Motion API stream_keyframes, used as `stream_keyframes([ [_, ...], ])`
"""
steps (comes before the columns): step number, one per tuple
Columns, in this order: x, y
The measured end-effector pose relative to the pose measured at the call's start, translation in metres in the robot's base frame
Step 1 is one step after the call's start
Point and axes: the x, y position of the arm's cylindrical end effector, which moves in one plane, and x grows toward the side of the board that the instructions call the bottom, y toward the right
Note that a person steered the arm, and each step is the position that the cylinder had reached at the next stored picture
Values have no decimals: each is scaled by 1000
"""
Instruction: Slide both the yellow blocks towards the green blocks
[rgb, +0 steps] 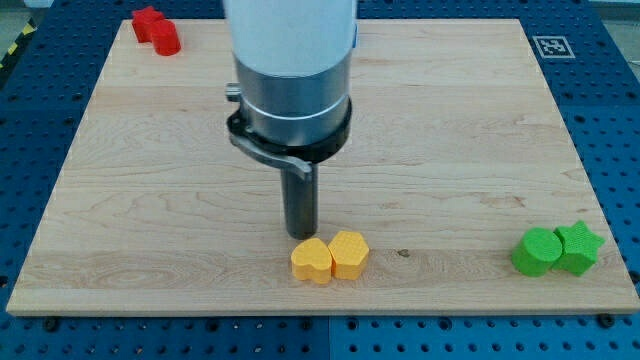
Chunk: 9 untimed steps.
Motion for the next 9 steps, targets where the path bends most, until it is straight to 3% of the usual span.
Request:
stream_keyframes([
  [3,49,-63],
  [4,72,-48],
  [5,68,-25],
  [7,29,18],
  [8,37,39],
  [9,71,77],
])
